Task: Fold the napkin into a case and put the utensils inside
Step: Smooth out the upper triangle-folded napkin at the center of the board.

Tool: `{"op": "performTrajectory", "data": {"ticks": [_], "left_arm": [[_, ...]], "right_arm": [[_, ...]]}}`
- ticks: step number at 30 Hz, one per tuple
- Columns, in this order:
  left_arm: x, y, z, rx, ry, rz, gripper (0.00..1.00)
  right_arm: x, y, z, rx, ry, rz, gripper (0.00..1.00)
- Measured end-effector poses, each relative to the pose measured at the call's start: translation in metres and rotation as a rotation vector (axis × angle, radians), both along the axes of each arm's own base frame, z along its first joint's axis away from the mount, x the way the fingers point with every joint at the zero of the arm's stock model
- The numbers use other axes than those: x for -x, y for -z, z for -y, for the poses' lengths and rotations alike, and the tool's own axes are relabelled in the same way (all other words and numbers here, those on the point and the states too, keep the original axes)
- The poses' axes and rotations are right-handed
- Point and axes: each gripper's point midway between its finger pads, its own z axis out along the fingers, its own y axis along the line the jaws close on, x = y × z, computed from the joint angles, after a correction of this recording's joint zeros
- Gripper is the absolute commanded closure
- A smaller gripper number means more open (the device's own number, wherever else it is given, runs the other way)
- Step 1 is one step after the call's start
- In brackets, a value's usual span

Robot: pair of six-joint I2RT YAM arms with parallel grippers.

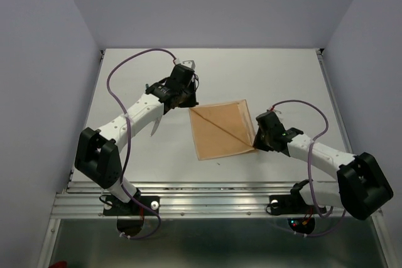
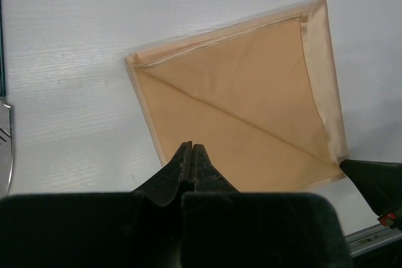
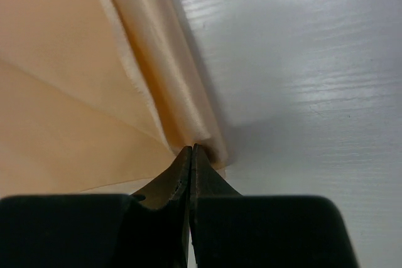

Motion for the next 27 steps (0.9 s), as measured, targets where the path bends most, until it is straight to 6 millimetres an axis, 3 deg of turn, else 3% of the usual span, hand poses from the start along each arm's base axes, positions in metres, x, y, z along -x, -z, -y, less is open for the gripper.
{"op": "performTrajectory", "data": {"ticks": [3, 8, 16, 21, 27], "left_arm": [[0.001, -0.001, 0.002, 0.011, 0.01, -0.004, 1.0], [0.002, -0.001, 0.006, 0.025, 0.021, -0.01, 1.0], [0.002, -0.002, 0.007, 0.035, 0.021, -0.01, 1.0], [0.002, -0.003, 0.008, 0.036, 0.022, -0.009, 1.0], [0.002, -0.003, 0.008, 0.035, 0.024, -0.008, 1.0]], "right_arm": [[0.01, 0.025, 0.005, 0.029, 0.021, -0.066, 0.99], [0.007, 0.025, -0.008, -0.022, 0.029, -0.021, 0.99], [0.035, 0.025, -0.031, -0.084, -0.011, -0.033, 0.99], [0.037, 0.018, -0.014, -0.02, 0.049, -0.033, 0.95], [0.013, -0.011, -0.003, 0.065, 0.088, 0.052, 0.79]]}}
